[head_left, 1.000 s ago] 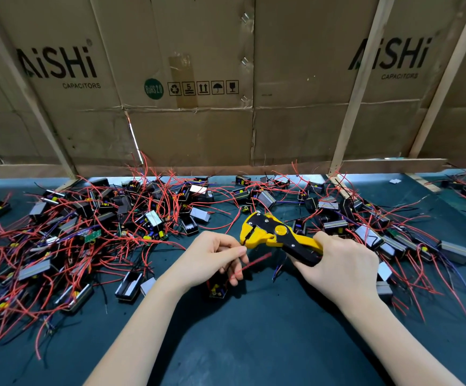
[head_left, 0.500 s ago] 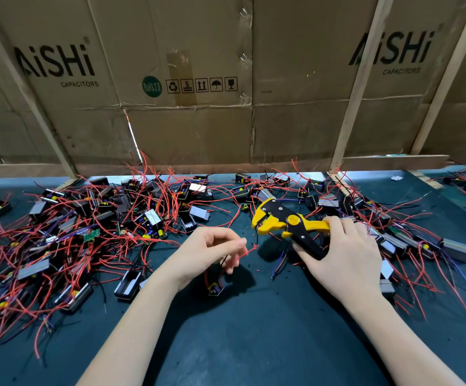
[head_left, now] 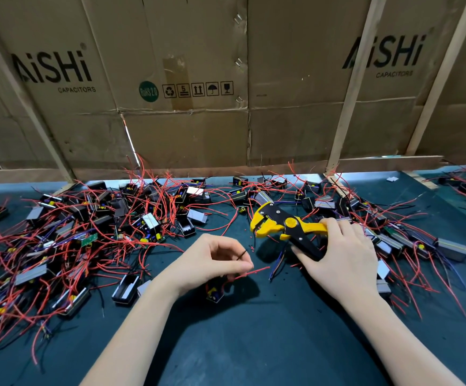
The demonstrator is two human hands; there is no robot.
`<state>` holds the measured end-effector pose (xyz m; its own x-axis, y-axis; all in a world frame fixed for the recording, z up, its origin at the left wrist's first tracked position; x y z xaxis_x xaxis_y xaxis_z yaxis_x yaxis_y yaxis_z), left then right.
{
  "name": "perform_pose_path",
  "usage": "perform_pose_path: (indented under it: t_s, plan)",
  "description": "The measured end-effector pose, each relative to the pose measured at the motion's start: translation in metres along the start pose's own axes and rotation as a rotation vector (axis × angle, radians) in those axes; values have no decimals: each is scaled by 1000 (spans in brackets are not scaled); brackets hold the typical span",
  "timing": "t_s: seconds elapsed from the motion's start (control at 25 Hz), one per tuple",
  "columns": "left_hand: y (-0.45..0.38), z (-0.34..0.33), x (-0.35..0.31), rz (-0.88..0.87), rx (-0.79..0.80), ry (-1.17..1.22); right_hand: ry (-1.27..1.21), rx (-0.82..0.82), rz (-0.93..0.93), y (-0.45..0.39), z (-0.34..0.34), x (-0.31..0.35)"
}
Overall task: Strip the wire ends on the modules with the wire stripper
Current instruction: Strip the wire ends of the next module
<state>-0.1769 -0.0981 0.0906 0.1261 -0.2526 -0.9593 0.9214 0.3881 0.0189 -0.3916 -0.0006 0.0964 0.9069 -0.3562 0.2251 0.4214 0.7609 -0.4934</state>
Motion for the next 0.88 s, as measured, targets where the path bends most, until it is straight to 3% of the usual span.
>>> perform_pose_path:
  t_s: [0.08, 0.24, 0.44, 0.68, 0.88]
  plan:
    - [0, 3, -1, -10, -48, 24, 11, -2, 5, 0, 0, 0]
    - [0, -6, -1, 8, 92, -44, 19, -2, 10, 0, -1, 0]
    - [-3, -4, 0, 3, 5, -64, 15, 10, 18, -1, -3, -1]
    - [2, -17, -3, 40, 260, -128, 26, 28, 17, -1, -6, -2]
    - [1, -18, -1, 90, 226, -41, 18, 33, 20, -1, -5, -2]
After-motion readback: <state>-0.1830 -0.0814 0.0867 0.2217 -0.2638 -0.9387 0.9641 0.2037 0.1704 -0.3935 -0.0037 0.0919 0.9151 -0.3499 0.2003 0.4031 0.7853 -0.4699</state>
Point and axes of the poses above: each hand's wrist, its own y-axis away from the middle knuckle, its own z-axis out of the back of the hand, x = y × z, the point moved 6 cm from there along -y, towards the middle knuckle, and after that the axes turned 13 degrees about x, right-handed, at the moved point
